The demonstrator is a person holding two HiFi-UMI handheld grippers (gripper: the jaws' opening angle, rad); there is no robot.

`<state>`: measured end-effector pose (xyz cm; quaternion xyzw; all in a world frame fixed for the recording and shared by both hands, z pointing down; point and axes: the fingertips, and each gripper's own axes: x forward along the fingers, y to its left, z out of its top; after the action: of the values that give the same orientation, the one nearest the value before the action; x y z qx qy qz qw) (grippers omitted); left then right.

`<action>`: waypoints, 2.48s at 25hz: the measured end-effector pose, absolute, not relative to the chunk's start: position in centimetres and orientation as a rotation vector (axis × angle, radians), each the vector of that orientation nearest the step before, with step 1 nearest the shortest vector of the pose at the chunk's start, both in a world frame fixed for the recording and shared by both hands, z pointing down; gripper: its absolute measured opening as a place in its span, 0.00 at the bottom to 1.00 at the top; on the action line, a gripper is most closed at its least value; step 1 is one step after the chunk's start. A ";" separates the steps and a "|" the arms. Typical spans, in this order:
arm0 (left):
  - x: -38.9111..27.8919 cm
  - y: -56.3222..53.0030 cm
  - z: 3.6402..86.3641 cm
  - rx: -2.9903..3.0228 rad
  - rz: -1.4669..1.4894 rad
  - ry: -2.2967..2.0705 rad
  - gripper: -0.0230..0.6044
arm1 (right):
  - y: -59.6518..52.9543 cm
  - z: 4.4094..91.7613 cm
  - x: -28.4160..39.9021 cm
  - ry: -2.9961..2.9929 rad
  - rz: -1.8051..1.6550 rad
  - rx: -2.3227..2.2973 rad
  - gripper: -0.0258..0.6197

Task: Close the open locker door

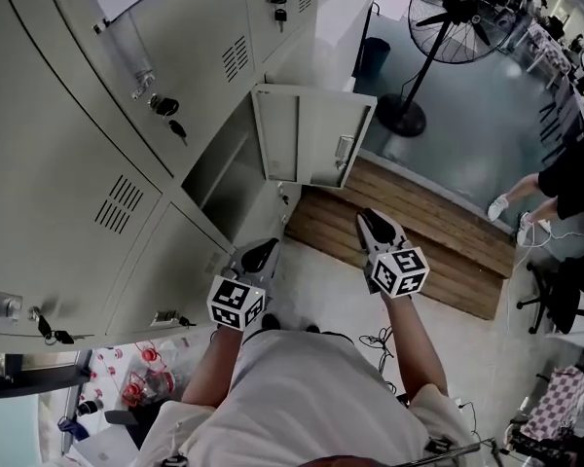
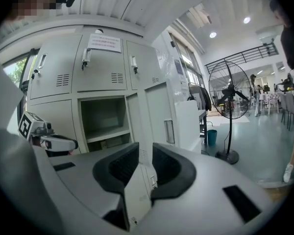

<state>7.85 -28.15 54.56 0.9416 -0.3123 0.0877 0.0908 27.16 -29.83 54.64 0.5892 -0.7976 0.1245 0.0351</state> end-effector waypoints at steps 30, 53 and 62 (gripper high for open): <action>6.1 -31.5 56.0 2.711 0.275 -1.001 0.06 | -45.7 55.0 32.8 -2.385 0.442 1.749 0.17; 5.5 -30.1 56.0 2.703 0.267 -1.014 0.06 | -46.8 53.5 31.3 -2.433 0.354 1.645 0.24; 5.8 -28.7 56.0 2.709 0.261 -0.997 0.06 | -43.9 53.5 29.8 -2.414 0.319 1.607 0.24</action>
<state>5.85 -28.70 56.00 0.9278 -0.3414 0.0895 0.1212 29.75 -43.89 53.48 0.5475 -0.8222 0.1085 0.1118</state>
